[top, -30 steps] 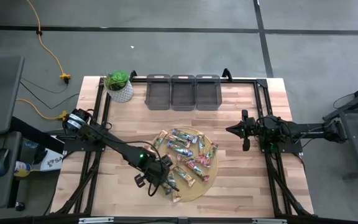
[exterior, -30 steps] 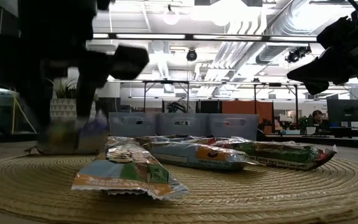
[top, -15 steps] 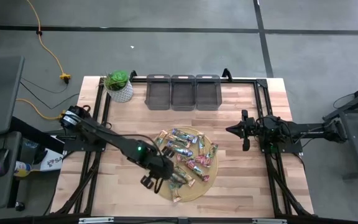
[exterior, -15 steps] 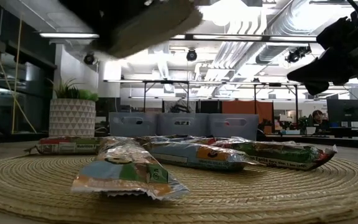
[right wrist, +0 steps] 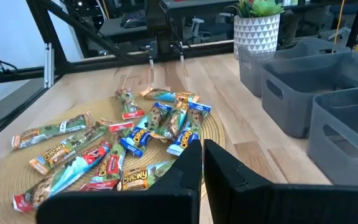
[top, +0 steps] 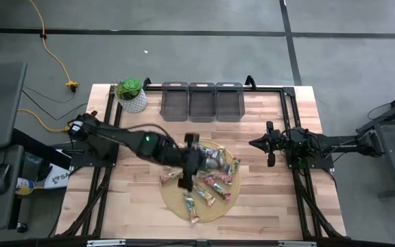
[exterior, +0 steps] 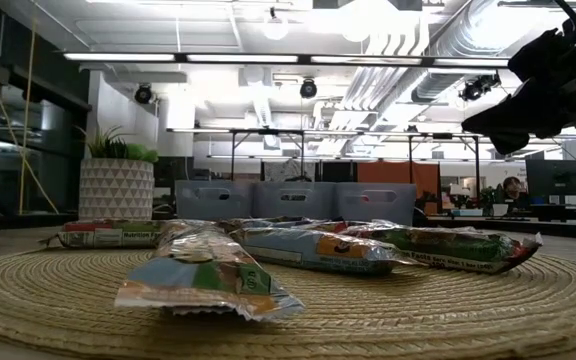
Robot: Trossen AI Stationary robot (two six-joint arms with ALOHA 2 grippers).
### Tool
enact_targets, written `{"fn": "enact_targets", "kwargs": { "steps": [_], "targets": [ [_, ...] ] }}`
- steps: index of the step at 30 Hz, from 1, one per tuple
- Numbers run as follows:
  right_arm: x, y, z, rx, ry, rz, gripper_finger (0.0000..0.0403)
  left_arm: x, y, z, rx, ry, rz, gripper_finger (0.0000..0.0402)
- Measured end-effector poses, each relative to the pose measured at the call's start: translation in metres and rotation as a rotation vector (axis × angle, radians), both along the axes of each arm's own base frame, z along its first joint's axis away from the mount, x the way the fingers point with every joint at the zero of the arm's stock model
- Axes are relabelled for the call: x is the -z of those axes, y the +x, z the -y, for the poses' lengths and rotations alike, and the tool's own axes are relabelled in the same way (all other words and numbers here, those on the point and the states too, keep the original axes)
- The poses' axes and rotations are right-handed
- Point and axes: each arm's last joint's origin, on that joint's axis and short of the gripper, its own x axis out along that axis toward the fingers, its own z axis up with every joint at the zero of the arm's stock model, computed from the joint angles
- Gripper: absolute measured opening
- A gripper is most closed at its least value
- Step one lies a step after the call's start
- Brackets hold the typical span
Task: Pick and place Granola Bars by type
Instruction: Put the blue granola bar into the left black bin
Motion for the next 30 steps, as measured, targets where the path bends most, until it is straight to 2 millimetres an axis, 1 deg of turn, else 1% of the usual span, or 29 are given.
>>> {"fn": "enact_targets", "kwargs": {
  "steps": [3,7,11,14,19,23,26,30],
  "targets": [
    [0.000,0.000,0.000,0.000,0.000,-0.001,0.0000,-0.028,-0.001,-0.021,-0.113,0.041,0.082,0.0110],
    [0.000,0.000,0.000,0.000,0.000,0.000,0.0000,-0.060,-0.007,-0.052,-0.310,0.128,0.178,0.0110],
    [0.000,0.000,0.000,0.000,0.000,0.000,0.0000,-0.082,-0.014,-0.085,-0.526,0.220,0.250,0.0110],
    [0.000,0.000,0.000,0.000,0.000,0.000,0.0000,-0.096,-0.022,-0.113,-0.693,0.253,0.297,0.0110],
    [0.000,0.000,0.000,0.000,0.000,0.000,0.0000,-0.107,-0.041,-0.163,-0.869,0.248,0.305,0.0111],
    [0.000,0.000,0.000,0.000,0.000,0.000,0.0000,-0.110,-0.065,-0.208,-0.998,0.185,0.291,0.0111],
    [0.000,0.000,0.000,0.000,0.000,-0.001,0.0000,-0.105,-0.082,-0.244,-1.078,0.090,0.263,0.0111],
    [0.000,0.000,0.000,0.000,0.000,-0.001,0.0000,-0.094,-0.102,-0.286,-1.134,-0.077,0.235,0.0111]
  ]
}}
